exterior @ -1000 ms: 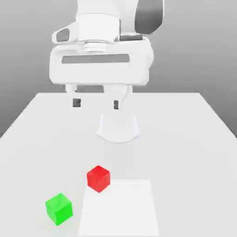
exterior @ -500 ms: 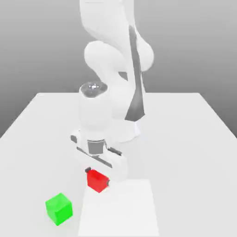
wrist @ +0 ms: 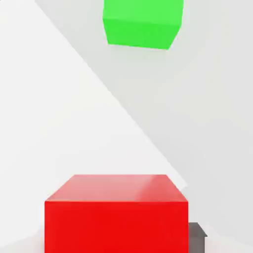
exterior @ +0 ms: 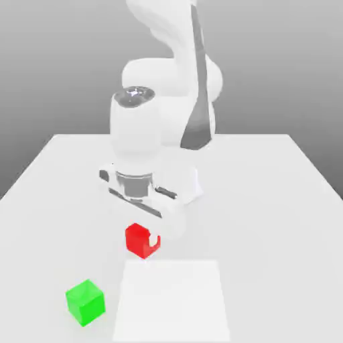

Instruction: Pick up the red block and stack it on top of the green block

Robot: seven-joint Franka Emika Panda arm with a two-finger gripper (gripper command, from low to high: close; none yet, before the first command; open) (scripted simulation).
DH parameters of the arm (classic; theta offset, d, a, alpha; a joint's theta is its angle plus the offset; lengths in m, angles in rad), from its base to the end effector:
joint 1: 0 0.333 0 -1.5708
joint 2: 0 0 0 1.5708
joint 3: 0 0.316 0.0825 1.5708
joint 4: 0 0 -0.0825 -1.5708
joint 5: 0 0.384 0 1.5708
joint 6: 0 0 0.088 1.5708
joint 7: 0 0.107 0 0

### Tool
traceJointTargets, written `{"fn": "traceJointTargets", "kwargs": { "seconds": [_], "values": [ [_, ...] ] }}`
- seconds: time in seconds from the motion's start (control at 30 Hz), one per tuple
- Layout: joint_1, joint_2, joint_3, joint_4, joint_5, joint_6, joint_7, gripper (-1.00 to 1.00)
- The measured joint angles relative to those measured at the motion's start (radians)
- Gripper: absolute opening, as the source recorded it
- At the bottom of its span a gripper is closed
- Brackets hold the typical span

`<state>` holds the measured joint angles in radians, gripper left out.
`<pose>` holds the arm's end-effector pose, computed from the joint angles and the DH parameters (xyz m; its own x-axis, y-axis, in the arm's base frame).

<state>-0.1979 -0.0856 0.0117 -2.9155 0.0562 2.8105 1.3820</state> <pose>0.3309 -0.0653 0.2060 -0.0509 -0.9985 -0.0197 -0.9986 0.0506 0.0164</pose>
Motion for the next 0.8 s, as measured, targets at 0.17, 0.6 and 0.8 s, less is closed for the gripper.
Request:
{"fn": "traceJointTargets", "kwargs": {
  "seconds": [0.17, 0.6, 0.8],
  "values": [
    [-0.018, 0.054, -0.005, 0.057, 0.062, -0.043, 0.221, -1.0],
    [-0.048, 0.166, -0.059, 0.203, 0.053, -0.131, 0.933, -1.0],
    [-0.047, 0.181, -0.095, 0.268, 0.015, -0.162, 1.286, -1.0]
  ]
}}
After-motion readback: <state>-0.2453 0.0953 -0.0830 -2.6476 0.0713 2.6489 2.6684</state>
